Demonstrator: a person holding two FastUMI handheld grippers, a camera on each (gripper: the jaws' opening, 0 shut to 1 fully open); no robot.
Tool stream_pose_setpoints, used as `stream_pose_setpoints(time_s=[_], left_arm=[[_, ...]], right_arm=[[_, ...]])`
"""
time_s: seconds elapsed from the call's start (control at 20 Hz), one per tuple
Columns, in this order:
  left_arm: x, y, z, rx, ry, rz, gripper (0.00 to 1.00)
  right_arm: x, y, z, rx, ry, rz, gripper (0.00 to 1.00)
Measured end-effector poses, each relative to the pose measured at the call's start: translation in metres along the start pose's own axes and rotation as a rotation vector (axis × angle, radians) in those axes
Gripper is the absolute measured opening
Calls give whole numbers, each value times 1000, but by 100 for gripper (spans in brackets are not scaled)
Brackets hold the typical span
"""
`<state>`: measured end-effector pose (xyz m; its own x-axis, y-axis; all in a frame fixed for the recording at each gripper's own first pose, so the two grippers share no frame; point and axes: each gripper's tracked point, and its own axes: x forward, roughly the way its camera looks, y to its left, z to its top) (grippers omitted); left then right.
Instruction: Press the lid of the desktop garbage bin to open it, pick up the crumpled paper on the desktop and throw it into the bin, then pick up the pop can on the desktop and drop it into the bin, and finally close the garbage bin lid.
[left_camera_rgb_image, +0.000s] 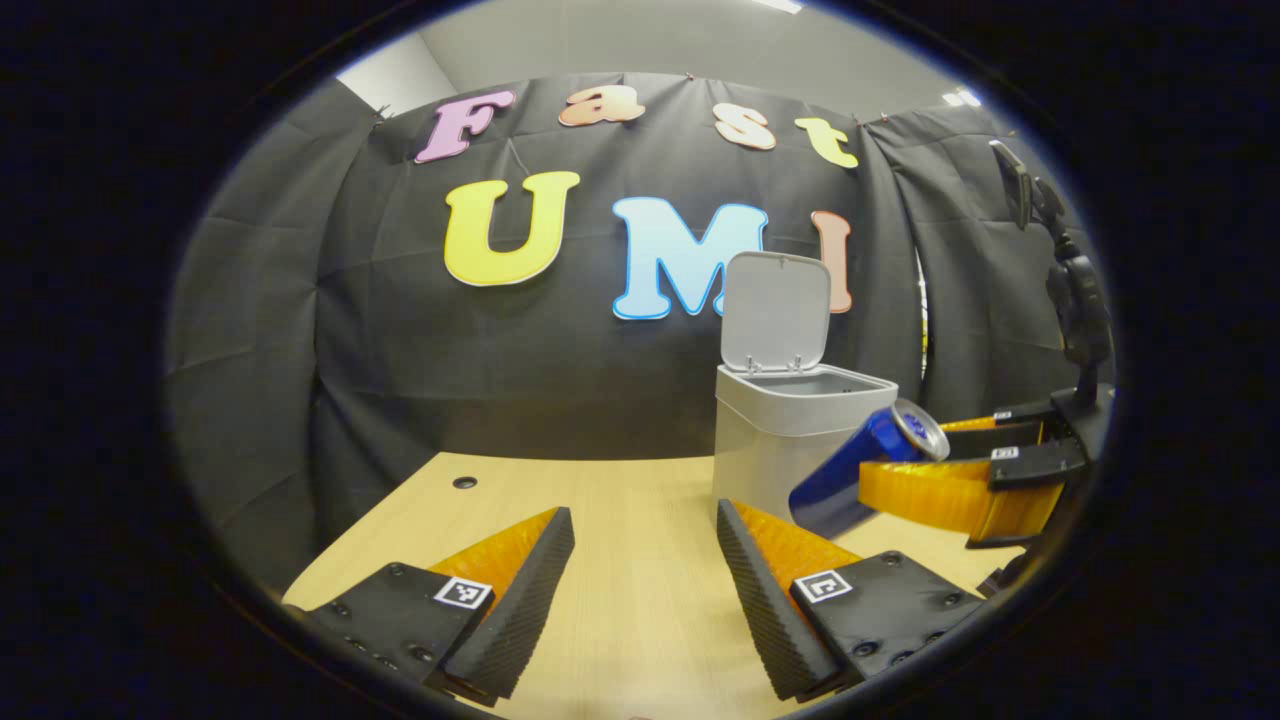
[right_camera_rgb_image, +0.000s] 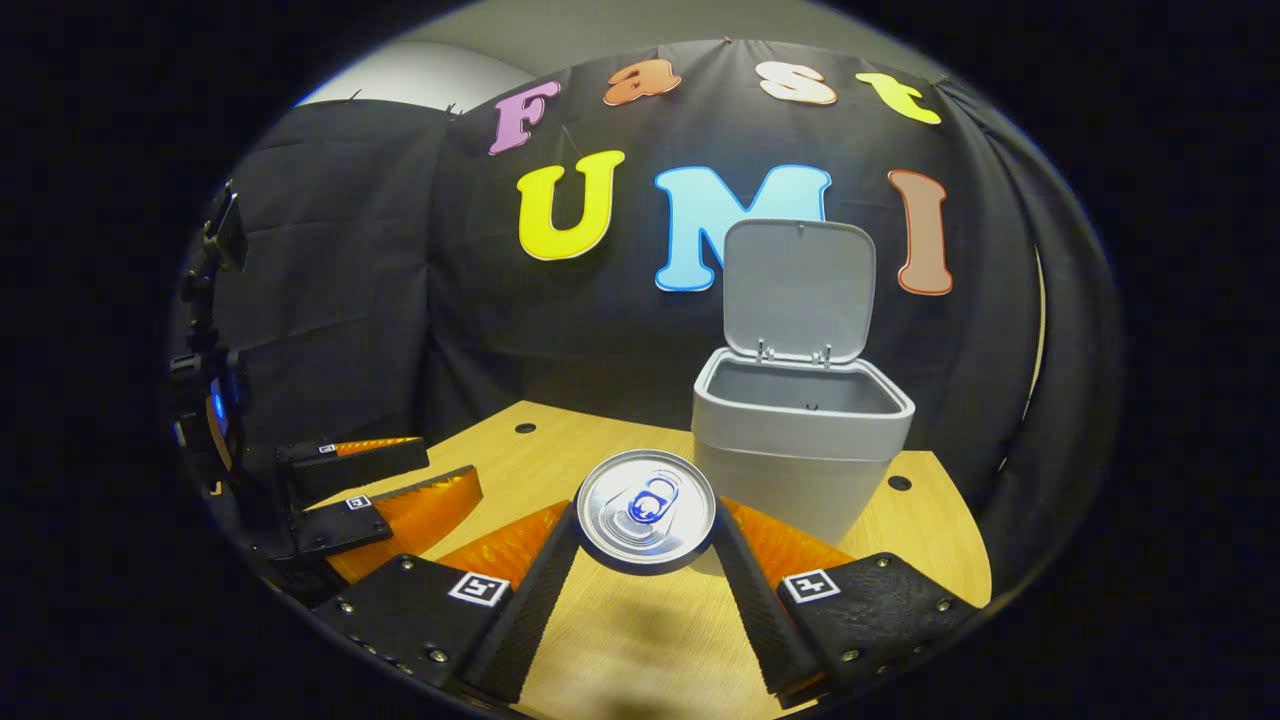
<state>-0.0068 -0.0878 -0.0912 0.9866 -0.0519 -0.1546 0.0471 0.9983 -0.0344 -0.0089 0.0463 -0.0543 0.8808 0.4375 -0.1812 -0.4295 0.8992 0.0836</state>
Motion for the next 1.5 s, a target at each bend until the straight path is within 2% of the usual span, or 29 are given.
stream_pose_setpoints(time_s=[0.4,0.5,0.8,1.0,1.25,1.5], left_arm=[[8,-2,-2,9,12,-5,96],[7,-4,-2,11,16,-11,94],[4,7,-4,6,16,3,96],[-3,14,-2,6,10,17,96],[-5,22,-1,5,9,32,96],[-3,27,-2,3,12,37,94]], right_arm=[[7,-26,52,15,-143,-50,84],[7,-37,61,-9,-173,-76,84],[22,-65,103,-97,-284,-179,84],[52,-79,99,-116,-244,-240,84],[81,-82,80,-144,-164,-259,84],[91,-82,77,-179,-137,-279,85]])
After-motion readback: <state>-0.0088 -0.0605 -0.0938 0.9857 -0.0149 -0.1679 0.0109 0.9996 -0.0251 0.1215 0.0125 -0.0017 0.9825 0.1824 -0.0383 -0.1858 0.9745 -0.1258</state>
